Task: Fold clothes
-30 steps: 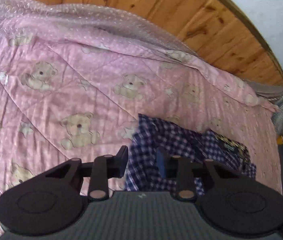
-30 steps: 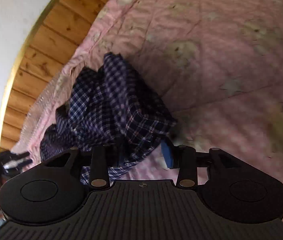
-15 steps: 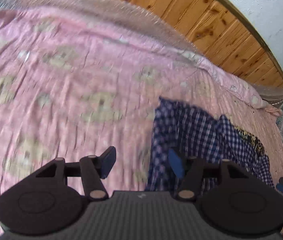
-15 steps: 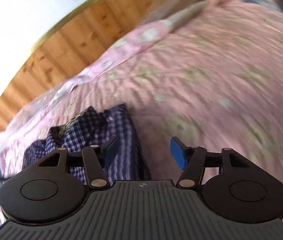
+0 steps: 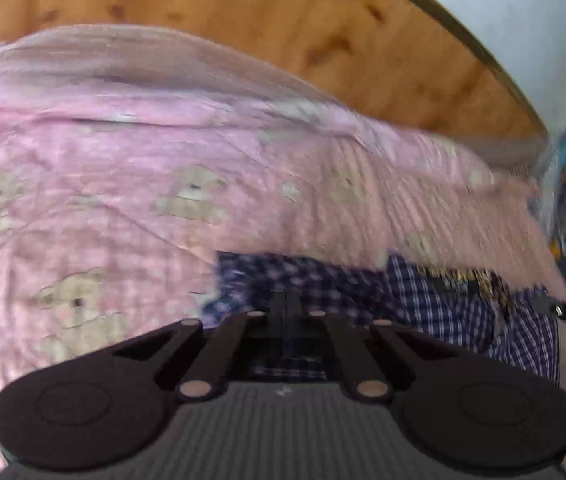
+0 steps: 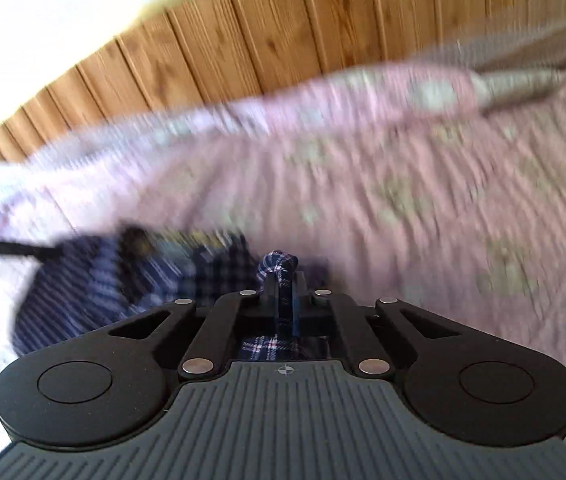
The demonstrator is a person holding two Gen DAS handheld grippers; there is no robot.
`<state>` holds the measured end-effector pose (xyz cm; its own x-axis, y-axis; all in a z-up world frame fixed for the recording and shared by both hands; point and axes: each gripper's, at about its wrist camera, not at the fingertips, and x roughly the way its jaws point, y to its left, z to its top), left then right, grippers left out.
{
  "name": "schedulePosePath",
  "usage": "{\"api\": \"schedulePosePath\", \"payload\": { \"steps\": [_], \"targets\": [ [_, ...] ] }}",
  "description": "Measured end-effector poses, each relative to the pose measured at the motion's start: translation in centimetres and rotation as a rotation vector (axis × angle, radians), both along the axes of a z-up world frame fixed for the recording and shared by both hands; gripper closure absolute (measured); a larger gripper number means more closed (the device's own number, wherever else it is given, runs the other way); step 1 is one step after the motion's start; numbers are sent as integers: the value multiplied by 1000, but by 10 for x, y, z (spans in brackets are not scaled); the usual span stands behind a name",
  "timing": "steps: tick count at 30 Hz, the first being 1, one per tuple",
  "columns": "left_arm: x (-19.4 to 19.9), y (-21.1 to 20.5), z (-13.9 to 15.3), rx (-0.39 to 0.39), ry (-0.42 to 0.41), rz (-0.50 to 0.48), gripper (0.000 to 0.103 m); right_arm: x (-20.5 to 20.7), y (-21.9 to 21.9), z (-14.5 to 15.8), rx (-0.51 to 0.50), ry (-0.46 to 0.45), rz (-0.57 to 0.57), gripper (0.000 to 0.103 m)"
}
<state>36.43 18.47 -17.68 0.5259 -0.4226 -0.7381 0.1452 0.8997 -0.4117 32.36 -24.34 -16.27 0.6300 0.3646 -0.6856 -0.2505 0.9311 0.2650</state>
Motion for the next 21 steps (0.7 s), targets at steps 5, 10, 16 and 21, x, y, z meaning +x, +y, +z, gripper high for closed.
{"api": "schedulePosePath", "payload": {
  "steps": [5, 10, 16, 21],
  "targets": [
    [0, 41, -10, -30, 53, 107, 103, 23, -3, -22, 21, 71, 9, 100],
    [3, 5, 10, 43, -46, -82, 59, 23, -10, -37, 112, 149, 24, 84],
    [18, -37, -4, 165, -79, -247, 45, 18, -15, -33, 136, 149, 40, 75],
    [26, -43, -8, 236, -117, -255, 47, 18, -14, -39, 127, 156, 50, 75]
  ]
}}
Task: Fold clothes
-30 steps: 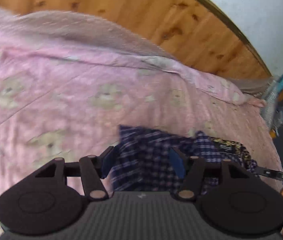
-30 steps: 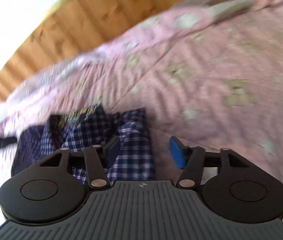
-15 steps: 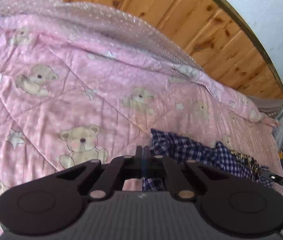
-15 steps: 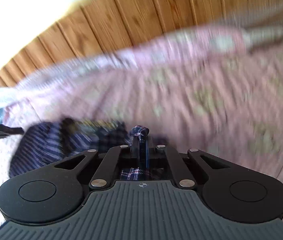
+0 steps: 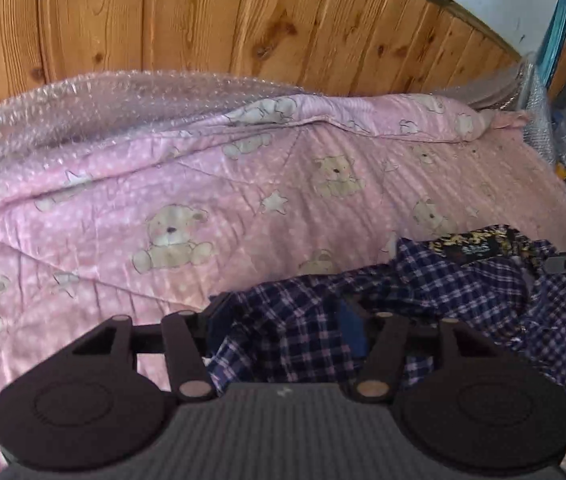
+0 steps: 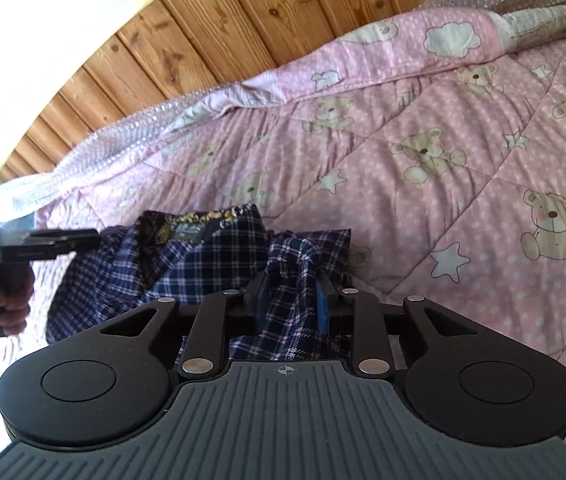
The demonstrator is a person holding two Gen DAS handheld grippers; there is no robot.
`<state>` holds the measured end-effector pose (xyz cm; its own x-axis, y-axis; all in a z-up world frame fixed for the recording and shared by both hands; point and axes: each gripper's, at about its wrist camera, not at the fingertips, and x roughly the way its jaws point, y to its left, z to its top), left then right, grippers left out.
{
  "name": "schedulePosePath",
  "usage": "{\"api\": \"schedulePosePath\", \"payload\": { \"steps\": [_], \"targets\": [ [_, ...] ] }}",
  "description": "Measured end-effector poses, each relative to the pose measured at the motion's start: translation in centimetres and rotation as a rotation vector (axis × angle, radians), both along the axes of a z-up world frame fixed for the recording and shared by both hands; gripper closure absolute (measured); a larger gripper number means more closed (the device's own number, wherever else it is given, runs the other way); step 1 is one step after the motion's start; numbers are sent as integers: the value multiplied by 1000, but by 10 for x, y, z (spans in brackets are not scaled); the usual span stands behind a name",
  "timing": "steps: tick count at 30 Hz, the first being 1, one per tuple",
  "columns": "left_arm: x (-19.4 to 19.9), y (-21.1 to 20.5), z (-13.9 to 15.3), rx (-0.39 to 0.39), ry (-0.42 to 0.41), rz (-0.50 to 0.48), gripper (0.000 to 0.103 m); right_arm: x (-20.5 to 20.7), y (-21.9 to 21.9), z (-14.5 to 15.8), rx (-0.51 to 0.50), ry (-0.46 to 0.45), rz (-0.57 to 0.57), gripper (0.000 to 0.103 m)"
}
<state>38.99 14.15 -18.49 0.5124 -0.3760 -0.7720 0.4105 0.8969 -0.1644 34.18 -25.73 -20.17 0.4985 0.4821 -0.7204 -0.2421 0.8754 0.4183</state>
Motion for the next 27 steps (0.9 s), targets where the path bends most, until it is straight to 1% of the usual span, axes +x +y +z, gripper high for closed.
{"api": "schedulePosePath", "payload": {
  "steps": [2, 4, 5, 6, 7, 8, 9, 11, 12, 14, 17, 20, 23, 25, 27],
  "targets": [
    [-1, 5, 7, -45, -13, 1, 47, 1, 0, -1, -3, -3, -3, 75],
    [1, 0, 4, -51, 36, -57, 49, 2, 0, 0, 4, -10, -2, 75],
    [1, -6, 0, -17, 47, -91, 52, 2, 0, 0, 8, -14, -2, 75],
    [1, -12, -3, 14, 50, -118, 52, 3, 0, -1, 13, -14, -3, 75],
    [1, -15, -5, 25, 49, -134, 52, 4, 0, -1, 18, -14, -4, 75],
    [1, -19, -7, 37, 47, -150, 56, 5, 1, -1, 15, -13, -4, 75],
    [0, -21, -9, 46, 47, -162, 61, 5, 2, -2, 14, -12, -1, 75],
    [2, -20, -7, 36, 51, -159, 100, 6, 3, 0, 4, -17, 5, 77],
    [2, -16, -5, 23, 55, -152, 100, 6, 3, 0, -2, -20, 8, 79],
    [3, -9, -2, -9, 60, -137, 101, 6, 3, 1, -13, -26, 14, 89],
    [2, 4, 5, -59, 60, -92, 101, 5, -1, 6, -2, -50, 0, 97],
    [1, 18, 11, -109, 60, -24, 101, 7, -1, 11, 13, -80, -14, 101],
    [1, 27, 8, -124, 62, 53, 101, 12, 3, 16, 4, -112, -19, 101],
    [1, 32, -2, -131, 92, 104, 101, 20, 6, 13, -31, -95, -30, 102],
    [3, 30, -16, -127, 150, 116, 100, 31, 13, 0, -127, -25, -23, 101]
  ]
}}
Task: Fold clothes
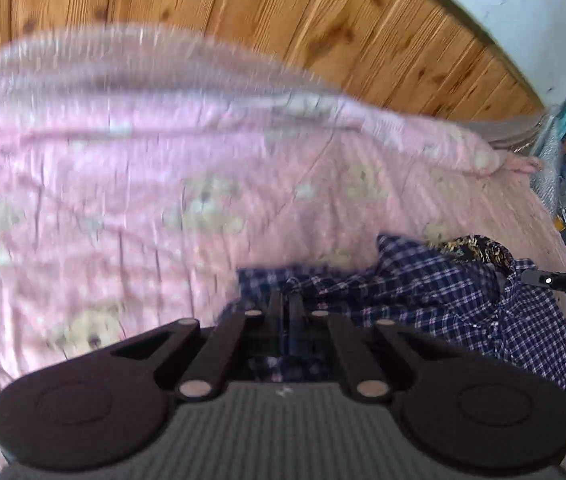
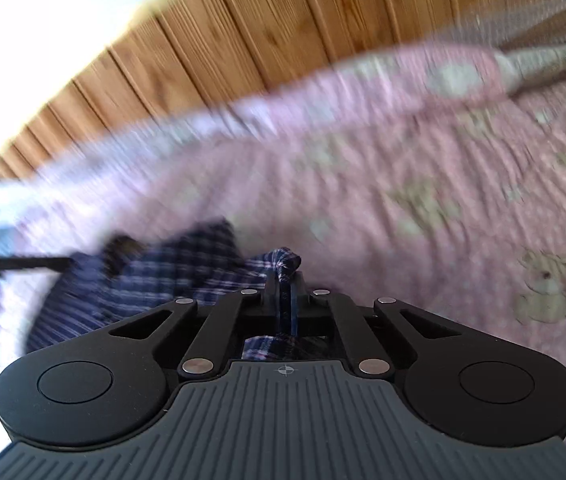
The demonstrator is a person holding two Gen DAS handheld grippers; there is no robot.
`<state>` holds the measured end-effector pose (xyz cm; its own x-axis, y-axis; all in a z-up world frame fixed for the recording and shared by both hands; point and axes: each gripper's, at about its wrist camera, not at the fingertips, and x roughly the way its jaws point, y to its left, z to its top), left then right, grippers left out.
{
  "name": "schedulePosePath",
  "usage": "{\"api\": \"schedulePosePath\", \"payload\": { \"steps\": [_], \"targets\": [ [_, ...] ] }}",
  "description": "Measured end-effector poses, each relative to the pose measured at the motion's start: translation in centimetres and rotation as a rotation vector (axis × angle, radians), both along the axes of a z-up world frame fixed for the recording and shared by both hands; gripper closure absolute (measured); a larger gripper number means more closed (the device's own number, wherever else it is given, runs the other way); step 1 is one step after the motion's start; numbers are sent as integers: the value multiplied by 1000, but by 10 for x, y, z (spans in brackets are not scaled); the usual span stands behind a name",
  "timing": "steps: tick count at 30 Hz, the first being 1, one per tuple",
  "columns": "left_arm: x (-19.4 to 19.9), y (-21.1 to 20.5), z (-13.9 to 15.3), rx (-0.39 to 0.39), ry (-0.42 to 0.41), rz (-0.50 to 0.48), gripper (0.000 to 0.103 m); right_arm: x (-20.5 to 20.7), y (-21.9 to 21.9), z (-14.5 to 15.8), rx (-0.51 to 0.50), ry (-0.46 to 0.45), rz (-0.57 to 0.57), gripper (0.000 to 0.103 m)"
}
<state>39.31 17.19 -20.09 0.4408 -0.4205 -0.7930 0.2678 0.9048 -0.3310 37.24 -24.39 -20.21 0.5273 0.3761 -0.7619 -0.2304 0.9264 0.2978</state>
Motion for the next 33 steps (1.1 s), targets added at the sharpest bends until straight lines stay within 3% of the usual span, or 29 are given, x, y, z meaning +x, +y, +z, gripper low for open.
{"api": "schedulePosePath", "payload": {
  "steps": [3, 4, 5, 7, 9, 10, 13, 14, 16, 19, 22, 25, 27, 28, 29, 31, 32, 33],
  "targets": [
    [0, -4, 0, 20, -11, 16, 94, 3, 3, -12, -32, 45, -14, 97],
    [-1, -3, 5, 21, -24, 32, 86, 2, 1, -10, -31, 45, -29, 85],
    [-4, -1, 14, 32, -52, 59, 71, -1, -2, -2, -31, 25, -59, 69],
    [-16, 2, 32, 21, -115, 94, 59, -10, -7, 17, -47, -38, -114, 66],
    [-30, 4, 46, -5, -170, 112, 59, -29, -4, 39, -54, -130, -119, 66],
    [-33, 1, 37, 7, -150, 101, 59, -38, 0, 46, -31, -153, -90, 66],
    [-41, -9, 9, 42, -87, 68, 60, -56, 23, 38, -8, -110, 63, 71],
    [-44, -12, 0, 54, -66, 58, 65, -59, 31, 23, -47, -74, 97, 72],
    [-53, -9, -9, 27, -86, 69, 65, -56, 36, -10, -137, 3, 78, 74],
    [-69, 3, 11, -39, -66, 129, 63, -68, 28, 14, -69, -46, -2, 72],
    [-107, 15, 32, -124, -107, 123, 56, -96, 23, 44, 37, -107, -30, 69],
    [-129, 14, 13, -102, -40, 142, 57, -124, 25, 30, 101, -47, -18, 70],
    [-138, 13, -2, -66, -24, 180, 58, -127, 30, -6, 47, 27, -27, 75],
    [-138, 15, 3, -68, -35, 195, 58, -129, 29, -4, 45, 23, -45, 85],
    [-139, 17, 7, -71, -46, 210, 58, -130, 28, -3, 44, 19, -64, 84],
    [-140, 20, 17, -75, -68, 241, 56, -133, 26, 2, 44, 9, -101, 78],
    [-140, 22, 22, -77, -79, 257, 53, -140, 22, 16, 79, -25, -128, 65],
    [-141, 25, 26, -78, -86, 275, 45, -151, 16, 29, 118, -48, -167, 58]
  ]
}}
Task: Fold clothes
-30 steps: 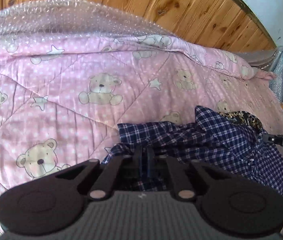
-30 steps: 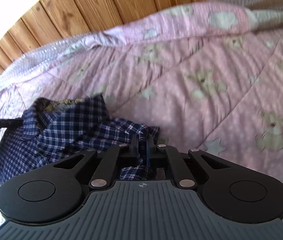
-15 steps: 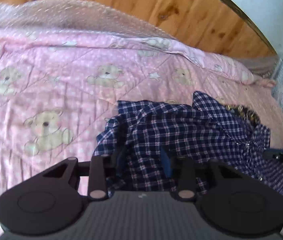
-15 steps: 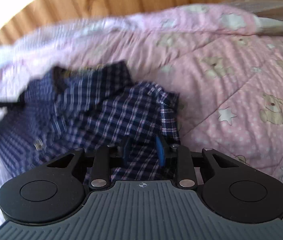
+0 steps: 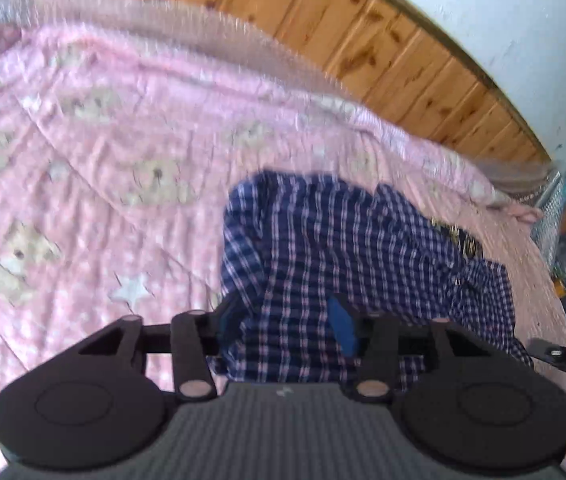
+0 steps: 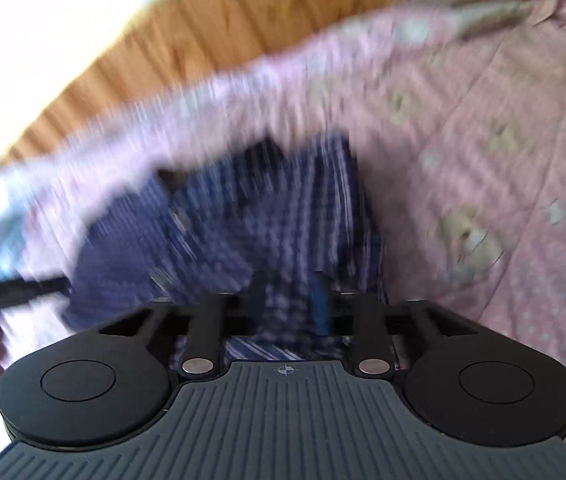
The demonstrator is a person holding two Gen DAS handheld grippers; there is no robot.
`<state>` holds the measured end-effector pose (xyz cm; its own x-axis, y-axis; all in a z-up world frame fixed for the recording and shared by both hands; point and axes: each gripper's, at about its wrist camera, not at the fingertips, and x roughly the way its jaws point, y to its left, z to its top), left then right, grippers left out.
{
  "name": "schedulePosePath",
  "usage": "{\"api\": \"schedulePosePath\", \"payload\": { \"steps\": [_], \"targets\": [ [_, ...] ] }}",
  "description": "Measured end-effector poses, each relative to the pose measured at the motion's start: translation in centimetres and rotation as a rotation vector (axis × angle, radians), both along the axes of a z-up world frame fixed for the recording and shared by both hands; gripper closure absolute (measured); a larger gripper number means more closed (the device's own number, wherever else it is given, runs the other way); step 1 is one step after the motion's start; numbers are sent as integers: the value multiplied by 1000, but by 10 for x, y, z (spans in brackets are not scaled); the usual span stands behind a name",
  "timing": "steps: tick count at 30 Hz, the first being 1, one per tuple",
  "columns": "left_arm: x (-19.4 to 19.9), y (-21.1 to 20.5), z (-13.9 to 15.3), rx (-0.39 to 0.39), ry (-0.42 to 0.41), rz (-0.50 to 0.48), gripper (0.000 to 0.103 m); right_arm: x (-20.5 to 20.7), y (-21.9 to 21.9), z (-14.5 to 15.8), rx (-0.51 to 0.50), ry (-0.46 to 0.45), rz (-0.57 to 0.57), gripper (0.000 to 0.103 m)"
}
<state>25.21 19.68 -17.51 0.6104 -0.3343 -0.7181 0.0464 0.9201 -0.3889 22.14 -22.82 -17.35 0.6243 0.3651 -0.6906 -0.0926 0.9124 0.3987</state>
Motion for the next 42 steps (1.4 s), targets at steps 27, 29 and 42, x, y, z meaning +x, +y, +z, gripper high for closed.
{"api": "schedulePosePath", "payload": {
  "steps": [27, 29, 42],
  "targets": [
    [73, 14, -27, -289, 41, -74, 94, -34, -60, -71, 457, 221, -350, 38],
    [76, 28, -42, -464, 72, -58, 94, -34, -59, -71, 454, 220, -346, 38],
    [40, 29, -67, -402, 144, 36, 60, -16, -51, -81, 560, 241, -365, 69]
  ]
}}
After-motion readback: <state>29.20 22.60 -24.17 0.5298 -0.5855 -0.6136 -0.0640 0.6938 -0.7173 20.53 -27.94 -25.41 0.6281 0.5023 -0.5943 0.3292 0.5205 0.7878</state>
